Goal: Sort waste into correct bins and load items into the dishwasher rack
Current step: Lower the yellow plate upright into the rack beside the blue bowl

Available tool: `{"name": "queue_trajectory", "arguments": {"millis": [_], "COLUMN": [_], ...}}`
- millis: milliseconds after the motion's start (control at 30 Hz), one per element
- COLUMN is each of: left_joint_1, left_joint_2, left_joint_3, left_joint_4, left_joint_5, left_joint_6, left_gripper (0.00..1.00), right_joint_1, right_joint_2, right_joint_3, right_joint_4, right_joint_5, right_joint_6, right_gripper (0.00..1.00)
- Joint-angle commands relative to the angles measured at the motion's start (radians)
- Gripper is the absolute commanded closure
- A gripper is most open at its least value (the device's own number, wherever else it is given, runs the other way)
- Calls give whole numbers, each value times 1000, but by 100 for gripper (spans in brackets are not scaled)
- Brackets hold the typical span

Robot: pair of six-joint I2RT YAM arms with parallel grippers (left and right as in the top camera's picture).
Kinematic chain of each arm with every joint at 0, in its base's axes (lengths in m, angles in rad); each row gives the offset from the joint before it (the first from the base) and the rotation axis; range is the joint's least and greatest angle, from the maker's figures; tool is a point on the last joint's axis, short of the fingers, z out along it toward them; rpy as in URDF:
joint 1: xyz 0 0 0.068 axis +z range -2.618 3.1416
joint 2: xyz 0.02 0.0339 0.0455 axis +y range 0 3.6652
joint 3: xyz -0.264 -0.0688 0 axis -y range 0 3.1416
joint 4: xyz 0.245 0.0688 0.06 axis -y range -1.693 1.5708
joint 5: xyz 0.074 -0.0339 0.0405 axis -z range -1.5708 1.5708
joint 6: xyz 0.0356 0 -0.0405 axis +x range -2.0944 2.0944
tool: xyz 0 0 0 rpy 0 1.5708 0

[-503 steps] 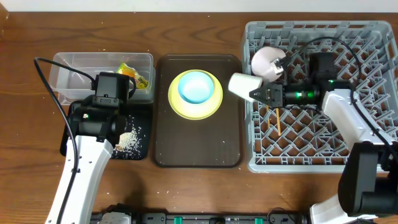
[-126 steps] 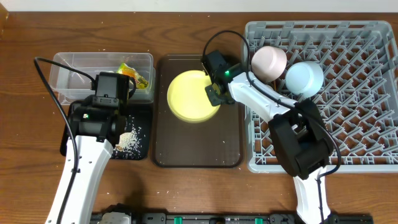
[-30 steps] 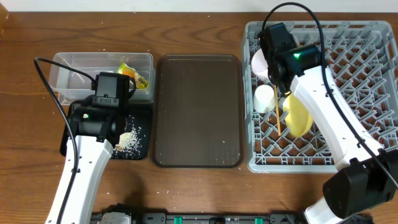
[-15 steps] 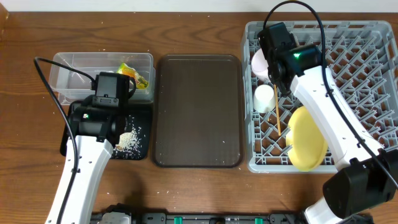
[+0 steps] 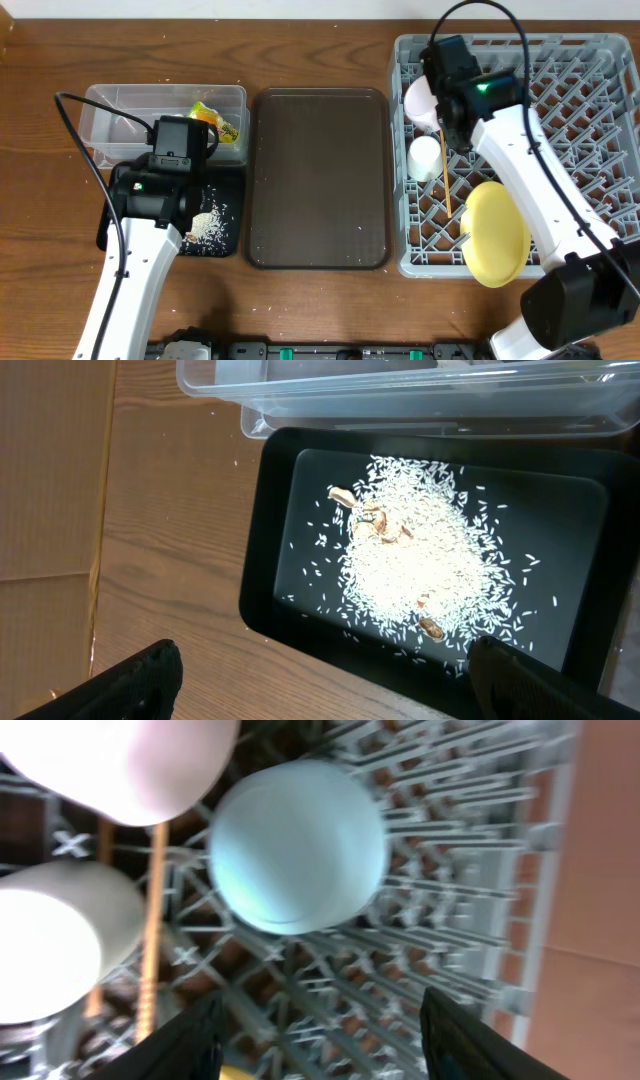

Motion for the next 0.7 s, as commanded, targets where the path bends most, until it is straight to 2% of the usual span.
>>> {"name": "queue_trajectory", "arguments": {"millis": [0,233,400,667], "left_joint_1": [4,4,4,4], "left_joint_2": [1,1,1,1], "left_joint_3": [9,9,9,9], "left_joint_4": [-2,-2,-2,-2], "left_joint_5": [-12,-13,-13,-13], "left_joint_6": [6,6,6,6], "left_gripper": [6,6,6,6], "right_joint_1": [-67,-214,-272,-270], "right_joint_2": [-64,-204,-281,-292], "right_joint_3": [8,10,10,-40], "right_joint_4": [-5,-66,-218,-475], "right_joint_5": [-207,-440,-440,-439], "right_joint_6": [28,43,127,273], "right_gripper": [39,36,36,34]}}
